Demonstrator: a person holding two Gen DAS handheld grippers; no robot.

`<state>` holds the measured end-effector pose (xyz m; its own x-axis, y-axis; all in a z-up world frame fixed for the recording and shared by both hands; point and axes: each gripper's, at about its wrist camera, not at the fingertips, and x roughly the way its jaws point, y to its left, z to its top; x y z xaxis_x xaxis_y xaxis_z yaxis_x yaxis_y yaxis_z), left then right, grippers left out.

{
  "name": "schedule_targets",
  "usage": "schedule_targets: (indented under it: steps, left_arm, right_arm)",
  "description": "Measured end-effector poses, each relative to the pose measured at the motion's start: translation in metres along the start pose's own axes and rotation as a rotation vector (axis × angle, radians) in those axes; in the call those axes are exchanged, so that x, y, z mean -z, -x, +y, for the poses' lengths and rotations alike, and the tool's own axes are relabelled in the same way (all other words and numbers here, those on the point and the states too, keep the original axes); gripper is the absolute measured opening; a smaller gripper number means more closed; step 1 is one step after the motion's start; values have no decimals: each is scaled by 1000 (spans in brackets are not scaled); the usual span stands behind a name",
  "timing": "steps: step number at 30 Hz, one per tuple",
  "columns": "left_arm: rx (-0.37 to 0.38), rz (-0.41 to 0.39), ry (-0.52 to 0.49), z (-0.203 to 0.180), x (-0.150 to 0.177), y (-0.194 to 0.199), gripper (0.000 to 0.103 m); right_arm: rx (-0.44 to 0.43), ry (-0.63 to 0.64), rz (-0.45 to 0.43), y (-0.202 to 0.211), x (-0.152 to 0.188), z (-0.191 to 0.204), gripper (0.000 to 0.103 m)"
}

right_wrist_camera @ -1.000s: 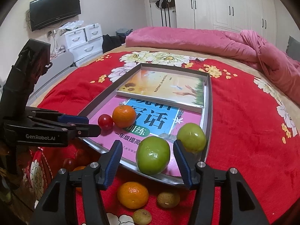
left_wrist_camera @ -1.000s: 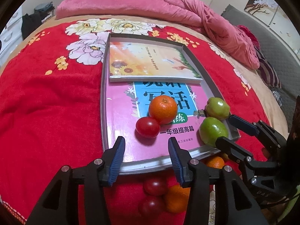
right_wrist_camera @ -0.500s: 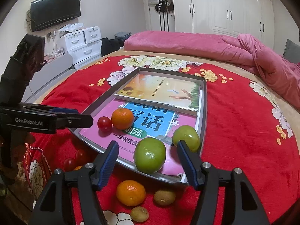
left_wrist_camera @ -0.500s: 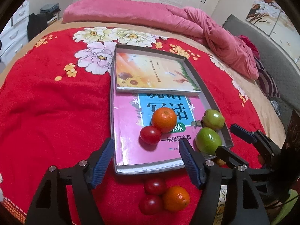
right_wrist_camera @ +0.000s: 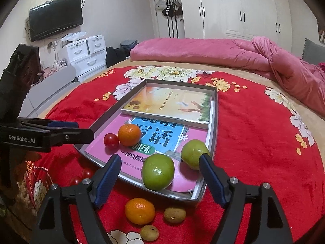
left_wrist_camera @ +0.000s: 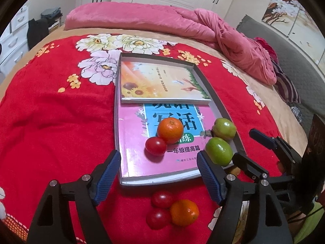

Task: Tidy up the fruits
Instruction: 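Withdraw both open tools from the tray back toward the loose fruit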

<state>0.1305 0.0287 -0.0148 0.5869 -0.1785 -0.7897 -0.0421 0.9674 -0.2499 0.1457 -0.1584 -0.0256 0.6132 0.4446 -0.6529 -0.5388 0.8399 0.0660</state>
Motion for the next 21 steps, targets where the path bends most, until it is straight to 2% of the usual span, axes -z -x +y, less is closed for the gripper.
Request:
schedule_targets:
  steps: [6,21]
  left_arm:
    - [11,-5,-9,-2,1,6,78]
    - [13,-16,-17,-3,2,17,78]
  right_arm:
    - [13,-21,-29,6,-2,-5,86]
    - [39,-54,-90,22,-7,-13,91]
